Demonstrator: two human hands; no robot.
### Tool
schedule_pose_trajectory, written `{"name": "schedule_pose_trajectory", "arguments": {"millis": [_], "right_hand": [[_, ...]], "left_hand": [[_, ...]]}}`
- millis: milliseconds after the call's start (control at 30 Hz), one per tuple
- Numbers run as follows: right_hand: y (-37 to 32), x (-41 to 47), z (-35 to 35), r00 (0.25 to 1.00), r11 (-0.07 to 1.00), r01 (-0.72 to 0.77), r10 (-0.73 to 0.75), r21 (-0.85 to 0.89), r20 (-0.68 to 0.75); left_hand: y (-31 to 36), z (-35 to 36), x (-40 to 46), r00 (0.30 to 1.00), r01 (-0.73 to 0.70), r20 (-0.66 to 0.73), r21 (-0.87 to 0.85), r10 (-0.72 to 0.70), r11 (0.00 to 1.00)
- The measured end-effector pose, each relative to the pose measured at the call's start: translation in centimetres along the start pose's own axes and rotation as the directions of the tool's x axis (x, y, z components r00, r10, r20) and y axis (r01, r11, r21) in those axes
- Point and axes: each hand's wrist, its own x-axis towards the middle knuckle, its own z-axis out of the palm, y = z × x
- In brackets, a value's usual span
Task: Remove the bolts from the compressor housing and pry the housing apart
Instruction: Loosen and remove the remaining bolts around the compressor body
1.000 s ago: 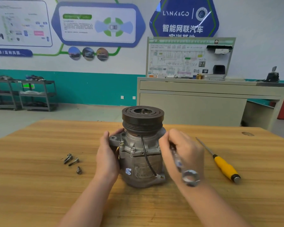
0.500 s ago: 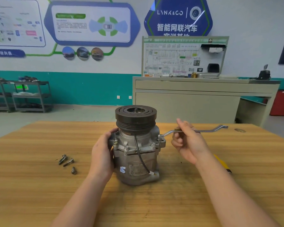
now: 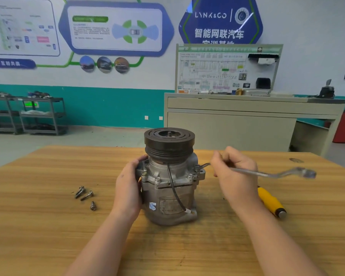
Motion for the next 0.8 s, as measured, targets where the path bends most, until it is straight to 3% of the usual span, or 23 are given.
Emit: {"name": "schedule_pose_trajectory", "arguments": {"millis": [100, 200, 267, 333, 433, 500, 567, 667, 733, 800], "right_hand": [[-1.4, -0.9, 1.1, 0.901, 0.882, 0.431, -0.405, -0.193, 0.158], [-1.4, -1.0, 1.5, 0.851, 0.811, 0.523, -0.483, -0.263, 0.203], [-0.8, -0.9, 1.1, 0.937, 0.932, 0.342, -0.329, -0.117, 0.119], [0.2, -0.3, 0.5, 0.999, 0.989, 0.017, -0.023, 0.145, 0.041], [2.0, 1.1, -0.6, 0.922, 0.84, -0.384, 0.369, 0.384, 0.115], [2.7, 1.9, -0.9, 0.78, 0.583, -0.61, 0.561, 0.537, 0.276], [3.2, 2.0, -0.7, 0.693, 0.411, -0.679, 0.633, 0.609, 0.346], [3.5, 1.8, -0.5, 0.723, 0.345, -0.574, 0.64, 0.743, 0.261], [3.2, 1.9, -0.8, 0.763, 0.42, -0.506, 0.625, 0.754, 0.164], [2.9, 1.8, -1.0, 0.819, 0.598, -0.464, 0.57, 0.654, 0.06]], "left_hand": [[0.0, 0.0, 0.2, 1.0, -0.007, -0.013, -0.004, 0.007, 1.0], [-0.1, -0.1, 0.3, 1.0, 0.002, -0.007, 0.001, -0.002, 1.0], [-0.2, -0.1, 0.3, 1.0, 0.002, -0.01, -0.002, -0.002, 1.0], [-0.1, -0.1, 0.3, 1.0, -0.006, -0.014, -0.006, 0.006, 1.0], [-0.1, 0.0, 0.1, 1.0, -0.013, -0.009, 0.0, 0.013, 1.0], [-0.1, 0.0, 0.1, 1.0, -0.017, -0.011, 0.001, 0.017, 1.0], [-0.1, 0.0, 0.1, 1.0, -0.011, -0.008, 0.007, 0.011, 1.0], [-0.1, 0.0, 0.1, 1.0, -0.012, -0.009, 0.013, 0.012, 1.0], [-0.1, 0.0, 0.1, 1.0, -0.009, -0.008, 0.019, 0.009, 1.0], [-0.2, -0.1, 0.1, 1.0, -0.009, -0.002, 0.019, 0.009, 1.0]]}}
